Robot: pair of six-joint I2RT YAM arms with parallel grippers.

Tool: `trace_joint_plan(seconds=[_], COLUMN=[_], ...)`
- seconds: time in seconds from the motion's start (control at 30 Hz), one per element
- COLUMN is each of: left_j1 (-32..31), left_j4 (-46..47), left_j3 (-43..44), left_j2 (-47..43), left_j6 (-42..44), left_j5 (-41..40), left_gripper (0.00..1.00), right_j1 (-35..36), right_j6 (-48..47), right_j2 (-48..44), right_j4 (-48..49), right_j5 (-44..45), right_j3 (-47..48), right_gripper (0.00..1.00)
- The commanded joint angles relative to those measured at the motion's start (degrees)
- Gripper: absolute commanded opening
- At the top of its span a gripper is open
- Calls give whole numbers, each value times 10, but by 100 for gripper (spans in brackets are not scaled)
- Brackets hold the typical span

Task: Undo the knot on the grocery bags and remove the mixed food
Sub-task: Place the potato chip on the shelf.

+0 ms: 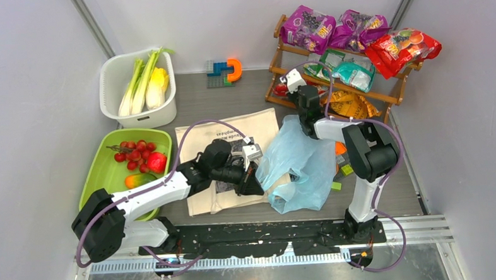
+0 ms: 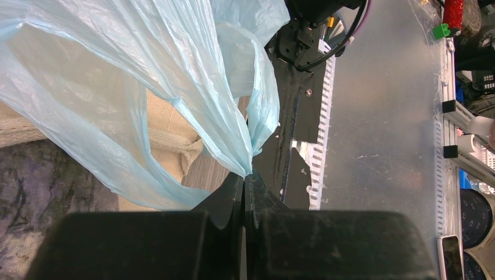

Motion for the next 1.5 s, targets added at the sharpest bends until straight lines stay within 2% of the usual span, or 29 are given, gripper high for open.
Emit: trace_joint_plan(seconds=[0.0,0.3,0.5,0.57,0.6,0.63,0.67,0.7,0.73,0.77,0.8,0.83,0.93,1.1,1.37,1.47], left_j1=[-2,-2,-2,-2,-2,-2,-2,-2,-2,-2,-2,-2,-2,-2,-1,-2], left_j4=[5,7,7,7,6,5,-2,-13,-20,-24,-29,-33,-47,-87,-196,-256], left_j3=[28,34,37,40,42,45,49,54,58,60,61,62,59,43,19,3], left_j2=[8,20,18,17,17,17,17,16,15,12,7,2,-17,-65,-188,-250], left_j6=[9,3,0,-2,-3,-3,-3,-1,1,2,6,8,17,35,58,52], left_j5=[2,5,-3,-12,-19,-23,-26,-30,-35,-41,-47,-54,-68,-89,-184,-268], left_gripper=[0,0,0,0,3,12,27,42,54,62,67,70,78,98,100,100], right_j1=[-4,-4,-5,-6,-5,-5,-5,-5,-5,-5,-5,-5,-2,5,17,20], right_j6=[-8,-24,-8,-1,5,8,14,17,22,25,30,33,46,71,123,156], right_j2=[-11,46,63,54,46,40,28,14,7,-7,-14,-29,-57,-114,-218,-283], right_j4=[160,243,238,225,223,224,224,224,223,222,217,214,191,166,60,-6], right_j5=[27,79,74,67,65,60,59,55,53,47,44,35,25,2,-22,-43], right_j3=[38,70,74,61,55,40,33,18,10,-4,-11,-24,-45,-95,-146,-154], right_gripper=[5,5,5,17,37,49,68,79,83,88,91,99,96,95,96,96])
